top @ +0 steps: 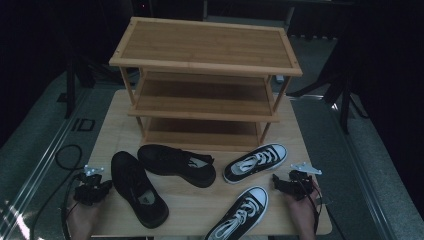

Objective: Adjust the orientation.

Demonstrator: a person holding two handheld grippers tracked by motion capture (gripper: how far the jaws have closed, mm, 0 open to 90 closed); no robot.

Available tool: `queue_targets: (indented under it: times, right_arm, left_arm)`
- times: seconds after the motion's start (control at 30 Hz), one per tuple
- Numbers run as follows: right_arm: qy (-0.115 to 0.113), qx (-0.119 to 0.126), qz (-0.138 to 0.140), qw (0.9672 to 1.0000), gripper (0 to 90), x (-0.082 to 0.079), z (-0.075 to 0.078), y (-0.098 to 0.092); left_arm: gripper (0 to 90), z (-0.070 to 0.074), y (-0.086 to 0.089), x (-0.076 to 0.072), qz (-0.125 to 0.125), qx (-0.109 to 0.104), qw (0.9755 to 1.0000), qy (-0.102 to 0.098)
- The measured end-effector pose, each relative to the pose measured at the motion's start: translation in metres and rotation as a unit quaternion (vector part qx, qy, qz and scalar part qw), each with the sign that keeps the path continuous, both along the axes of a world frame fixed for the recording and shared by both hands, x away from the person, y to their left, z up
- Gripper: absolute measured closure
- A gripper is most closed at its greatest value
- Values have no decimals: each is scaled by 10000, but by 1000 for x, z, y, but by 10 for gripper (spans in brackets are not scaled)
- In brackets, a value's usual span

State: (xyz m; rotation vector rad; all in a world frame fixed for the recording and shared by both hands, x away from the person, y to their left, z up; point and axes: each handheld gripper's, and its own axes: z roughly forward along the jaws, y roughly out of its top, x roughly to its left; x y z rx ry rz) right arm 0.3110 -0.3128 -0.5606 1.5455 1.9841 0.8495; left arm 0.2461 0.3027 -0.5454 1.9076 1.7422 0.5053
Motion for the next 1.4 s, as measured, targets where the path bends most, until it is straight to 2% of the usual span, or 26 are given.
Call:
queue_targets:
  times: [0.07, 0.43, 0.5, 0.53, 0.6, 0.7, 0.83, 0.93, 1.1, 1.17, 1.4]
  right_arm:
    - [0, -1, 0, 10000, 145, 0, 0, 0]
    - [0, 0, 1, 10000, 145, 0, 0, 0]
    - [0, 0, 0, 10000, 145, 0, 0, 0]
    - [0, 0, 0, 10000, 145, 0, 0, 0]
    - [1, 0, 1, 10000, 145, 0, 0, 0]
    - [-1, 0, 0, 10000, 145, 0, 0, 0]
    - [0, -2, 2, 10000, 145, 0, 0, 0]
    - [0, 0, 0, 10000, 145, 0, 0, 0]
    - [-6, -1, 5, 10000, 145, 0, 0, 0]
    - [-6, -1, 5, 10000, 145, 0, 0, 0]
    - [-6, -1, 4, 10000, 145, 0, 0, 0]
  left_arm:
    - [900, 0, 2, 1, -7, -49, 10000, -34]
    - [900, 1, 3, 2, -58, 5, 9999, -97]
    - [900, 2, 6, 1, -131, -113, 9998, -120]
    - [900, 3, 7, 1, -149, -163, 9996, -148]
    - [900, 10, 7, 0, -54, -39, 9997, -242]
    - [900, 26, 3, 3, -150, 105, 9986, -501]
    - [900, 49, -12, 18, -402, 260, 9959, -767]
    - [900, 61, -26, 35, -689, 327, 9936, -834]
    - [900, 65, -43, 69, -972, 368, 9924, -655]
    - [900, 64, -46, 82, -1024, 298, 9926, -577]
    - [900, 55, -49, 109, -1060, 258, 9936, -277]
